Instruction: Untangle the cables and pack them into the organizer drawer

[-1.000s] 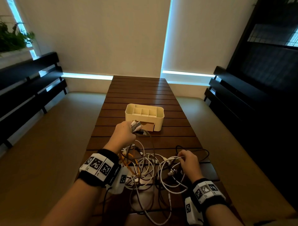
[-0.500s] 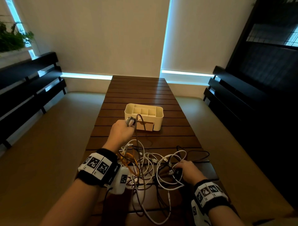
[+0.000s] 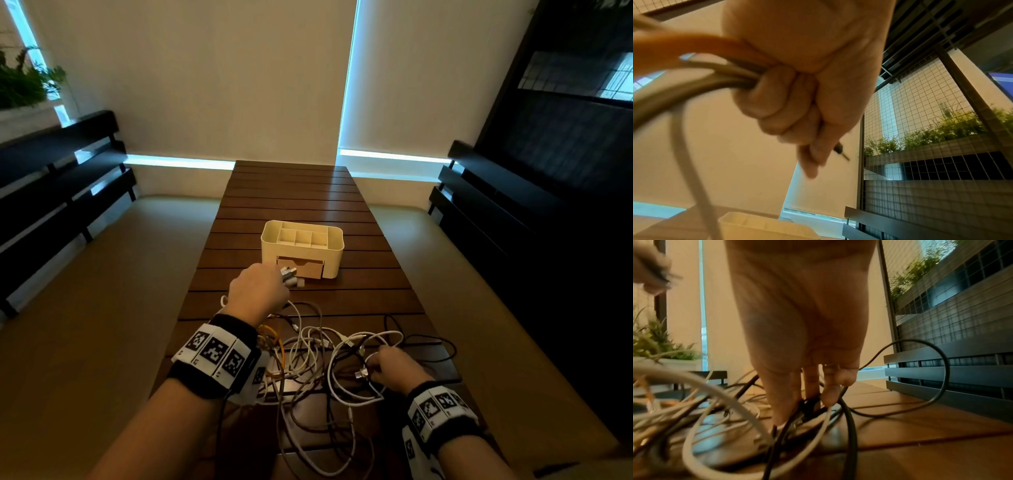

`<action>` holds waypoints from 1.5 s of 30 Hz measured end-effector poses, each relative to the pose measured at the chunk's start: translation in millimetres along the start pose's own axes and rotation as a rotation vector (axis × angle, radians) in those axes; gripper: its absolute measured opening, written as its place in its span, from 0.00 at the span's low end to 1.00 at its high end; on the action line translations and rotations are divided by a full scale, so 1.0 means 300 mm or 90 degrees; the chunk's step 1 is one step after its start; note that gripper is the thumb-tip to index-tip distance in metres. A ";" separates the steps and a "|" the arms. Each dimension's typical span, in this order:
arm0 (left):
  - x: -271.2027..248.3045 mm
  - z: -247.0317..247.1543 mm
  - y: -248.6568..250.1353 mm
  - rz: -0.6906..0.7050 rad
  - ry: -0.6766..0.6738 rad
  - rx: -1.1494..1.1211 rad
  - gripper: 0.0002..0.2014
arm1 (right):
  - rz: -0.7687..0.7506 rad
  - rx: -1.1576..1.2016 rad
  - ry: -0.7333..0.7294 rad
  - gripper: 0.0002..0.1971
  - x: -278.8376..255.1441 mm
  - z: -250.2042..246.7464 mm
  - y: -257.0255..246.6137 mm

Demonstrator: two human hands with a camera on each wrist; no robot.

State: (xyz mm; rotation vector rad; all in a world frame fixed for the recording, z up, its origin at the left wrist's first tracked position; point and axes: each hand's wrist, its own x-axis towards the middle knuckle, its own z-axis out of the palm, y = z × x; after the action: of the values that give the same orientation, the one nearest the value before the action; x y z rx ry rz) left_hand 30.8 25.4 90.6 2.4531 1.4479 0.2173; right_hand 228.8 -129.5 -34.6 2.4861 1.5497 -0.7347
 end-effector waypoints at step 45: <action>0.000 -0.102 -0.178 0.026 0.245 -0.845 0.16 | 0.169 -0.010 0.266 0.11 -0.099 -0.298 -0.041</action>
State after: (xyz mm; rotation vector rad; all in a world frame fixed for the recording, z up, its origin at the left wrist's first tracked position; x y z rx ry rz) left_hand -22.0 54.8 102.8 1.3415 0.8316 1.2335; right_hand 237.6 -116.8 59.3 2.8864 1.2732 -0.1706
